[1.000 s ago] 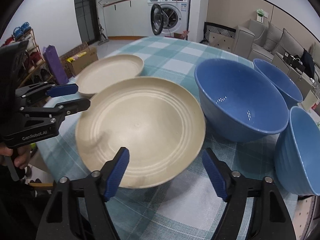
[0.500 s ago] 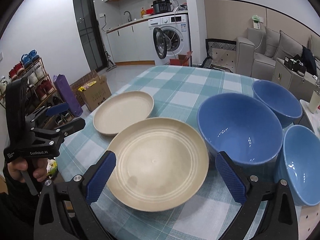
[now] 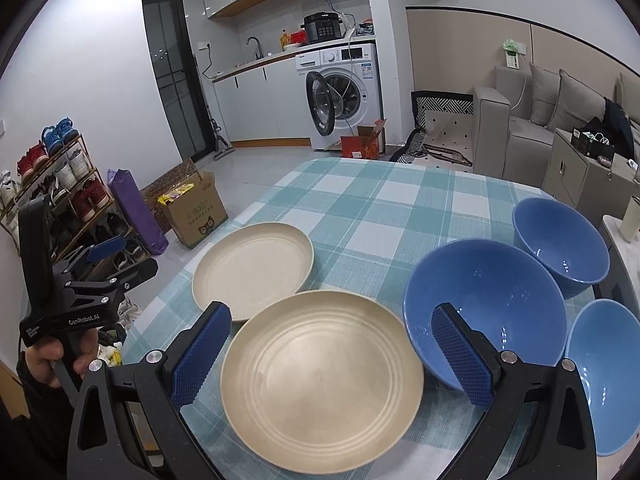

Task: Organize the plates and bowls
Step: 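Move both grippers toward the rim of the cream plate beside the blue bowls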

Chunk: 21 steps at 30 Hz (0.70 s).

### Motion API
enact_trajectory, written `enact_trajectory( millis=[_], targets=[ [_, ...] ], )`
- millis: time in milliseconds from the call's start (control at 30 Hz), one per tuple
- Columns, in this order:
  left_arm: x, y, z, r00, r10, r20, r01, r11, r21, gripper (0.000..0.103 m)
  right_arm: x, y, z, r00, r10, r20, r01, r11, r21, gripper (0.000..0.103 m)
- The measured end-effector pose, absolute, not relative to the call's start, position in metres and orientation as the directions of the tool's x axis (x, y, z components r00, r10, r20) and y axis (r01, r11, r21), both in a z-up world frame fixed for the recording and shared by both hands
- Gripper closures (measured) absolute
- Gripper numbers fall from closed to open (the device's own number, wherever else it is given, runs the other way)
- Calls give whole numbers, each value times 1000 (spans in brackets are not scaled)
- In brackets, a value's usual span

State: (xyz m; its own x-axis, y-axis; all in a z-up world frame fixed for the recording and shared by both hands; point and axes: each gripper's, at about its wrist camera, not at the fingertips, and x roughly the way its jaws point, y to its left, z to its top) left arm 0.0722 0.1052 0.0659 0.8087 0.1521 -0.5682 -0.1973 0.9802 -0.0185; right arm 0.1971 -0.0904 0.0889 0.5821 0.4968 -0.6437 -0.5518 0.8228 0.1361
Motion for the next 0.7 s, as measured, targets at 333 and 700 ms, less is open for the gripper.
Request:
enact_trajectory(
  millis=[333, 700],
  targets=[
    [86, 145, 52, 768, 193, -610, -289, 955, -62, 0, 219, -63, 95, 579, 484, -656, -556, 823, 116, 1],
    [99, 166, 30, 724, 240, -646, -357, 932, -55, 0, 245, -35, 87, 561, 481, -673, -567, 816, 110, 1]
  ],
)
